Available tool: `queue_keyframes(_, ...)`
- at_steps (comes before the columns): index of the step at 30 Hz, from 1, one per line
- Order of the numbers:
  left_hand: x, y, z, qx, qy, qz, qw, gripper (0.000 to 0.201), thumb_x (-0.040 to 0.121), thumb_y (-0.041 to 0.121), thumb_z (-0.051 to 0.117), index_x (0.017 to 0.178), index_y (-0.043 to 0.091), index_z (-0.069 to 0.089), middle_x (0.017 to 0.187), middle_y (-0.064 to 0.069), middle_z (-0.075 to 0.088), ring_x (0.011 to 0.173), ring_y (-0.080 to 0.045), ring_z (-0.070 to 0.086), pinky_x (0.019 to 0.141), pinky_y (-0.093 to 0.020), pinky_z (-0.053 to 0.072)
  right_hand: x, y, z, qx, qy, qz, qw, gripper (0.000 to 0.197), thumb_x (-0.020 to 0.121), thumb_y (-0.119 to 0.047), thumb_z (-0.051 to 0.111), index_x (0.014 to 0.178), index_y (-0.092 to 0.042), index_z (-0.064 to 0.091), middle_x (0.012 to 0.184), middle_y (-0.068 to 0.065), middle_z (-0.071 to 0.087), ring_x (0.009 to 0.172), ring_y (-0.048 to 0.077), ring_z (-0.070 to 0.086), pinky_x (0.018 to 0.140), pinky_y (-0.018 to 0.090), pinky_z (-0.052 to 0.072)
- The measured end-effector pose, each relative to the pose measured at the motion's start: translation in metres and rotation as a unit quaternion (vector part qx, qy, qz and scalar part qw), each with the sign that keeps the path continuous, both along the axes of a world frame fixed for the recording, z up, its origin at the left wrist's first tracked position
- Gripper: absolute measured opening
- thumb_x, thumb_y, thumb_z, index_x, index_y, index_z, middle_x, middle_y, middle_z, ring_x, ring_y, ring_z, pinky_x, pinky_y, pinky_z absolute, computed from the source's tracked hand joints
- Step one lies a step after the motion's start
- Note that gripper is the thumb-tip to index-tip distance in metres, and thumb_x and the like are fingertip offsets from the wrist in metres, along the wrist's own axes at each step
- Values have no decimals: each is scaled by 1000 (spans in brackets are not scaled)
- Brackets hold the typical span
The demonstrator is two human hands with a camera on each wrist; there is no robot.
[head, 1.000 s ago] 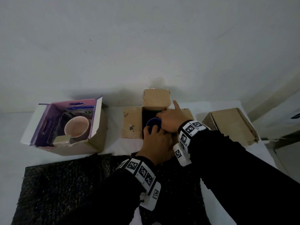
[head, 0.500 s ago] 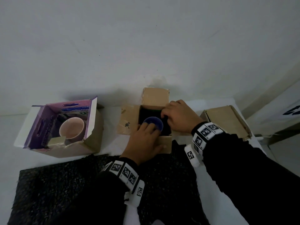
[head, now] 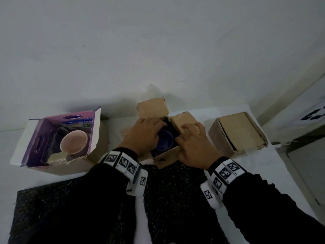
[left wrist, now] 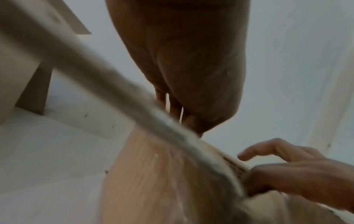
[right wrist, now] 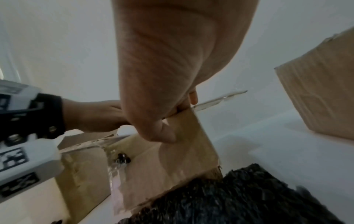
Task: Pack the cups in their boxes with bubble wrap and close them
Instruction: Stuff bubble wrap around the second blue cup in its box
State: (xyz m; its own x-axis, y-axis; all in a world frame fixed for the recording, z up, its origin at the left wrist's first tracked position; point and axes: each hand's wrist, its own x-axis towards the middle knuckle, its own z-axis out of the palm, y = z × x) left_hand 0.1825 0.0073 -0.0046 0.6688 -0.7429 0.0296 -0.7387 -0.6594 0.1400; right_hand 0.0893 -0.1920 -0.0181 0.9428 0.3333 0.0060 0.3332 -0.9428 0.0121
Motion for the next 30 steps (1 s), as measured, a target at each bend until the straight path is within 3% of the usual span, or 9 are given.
queue_keyframes(2, 14, 2, -4, 79, 26, 10, 997, 55, 85, 30, 34, 138, 23, 46, 137, 1, 54, 121, -20, 51, 101, -37, 30, -6, 5, -7, 4, 11, -27, 1000, 28, 66, -41, 59, 82, -18, 64, 93, 2, 67, 123, 37, 48, 104, 57, 17)
queue_keyframes(4, 17, 1, -9, 148, 11, 7, 989, 59, 84, 37, 27, 139, 26, 45, 131, 4, 60, 116, -18, 55, 105, -38, 21, -5, 8, -9, -5, 28, -47, 998, 24, 65, -35, 57, 79, -17, 66, 94, 2, 67, 126, 38, 47, 105, 59, 11)
queue_keyframes(9, 10, -3, -13, 182, 8, 39, 982, 40, 90, 38, 39, 127, 29, 51, 107, 4, 68, 106, -20, 56, 107, -40, 6, 3, 21, 1, -47, 58, -70, 995, 42, 79, -23, 36, 104, -16, 70, 111, 4, 62, 138, 39, 27, 100, 56, -29)
queue_keyframes(13, 10, -8, -10, 201, 27, 57, 978, 39, 90, 43, 41, 125, 28, 52, 99, 1, 67, 106, -22, 54, 113, -44, 8, 7, 22, 5, -84, 86, -66, 991, 37, 91, -23, 40, 120, -26, 63, 115, 3, 65, 144, 36, 13, 95, 58, -37)
queue_keyframes(17, 4, -3, -14, 166, 4, 60, 984, 41, 90, 46, 42, 125, 28, 53, 98, 2, 68, 103, -22, 56, 112, -41, 11, 3, 18, 4, -45, 77, -54, 995, 40, 81, -18, 53, 119, -23, 61, 116, 5, 65, 145, 37, 17, 105, 63, -23)
queue_keyframes(20, -3, -1, -17, 128, -33, 86, 988, 36, 93, 47, 39, 117, 29, 58, 102, 5, 69, 104, -21, 56, 107, -41, 21, -14, 6, -6, 20, 3, -17, 1000, 53, 60, -10, 67, 112, -22, 61, 122, 2, 61, 133, 33, 38, 108, 59, 10)
queue_keyframes(23, -20, 0, -14, 82, -67, 101, 989, 39, 94, 53, 35, 115, 31, 60, 109, 7, 67, 104, -18, 56, 97, -38, 31, -37, -5, -17, 159, -104, -66, 980, 45, 70, -14, 66, 114, -22, 58, 125, 1, 55, 117, 27, 47, 96, 50, 37)
queue_keyframes(26, -45, 3, -14, 61, -57, 112, 990, 46, 94, 59, 32, 118, 31, 59, 114, 7, 65, 105, -18, 57, 91, -37, 36, -64, -9, -32, 260, -116, -133, 949, 27, 85, -38, 59, 104, -20, 54, 102, -2, 53, 95, 24, 51, 78, 44, 44)
queue_keyframes(30, -85, 17, -25, 2, -29, 101, 994, 57, 89, 60, 29, 127, 27, 56, 131, 3, 58, 121, -20, 51, 101, -39, 31, -108, -5, -61, 109, 112, -138, 978, 77, 56, -93, 46, 104, -33, 53, 113, -7, 48, 112, 21, 38, 92, 42, 28)
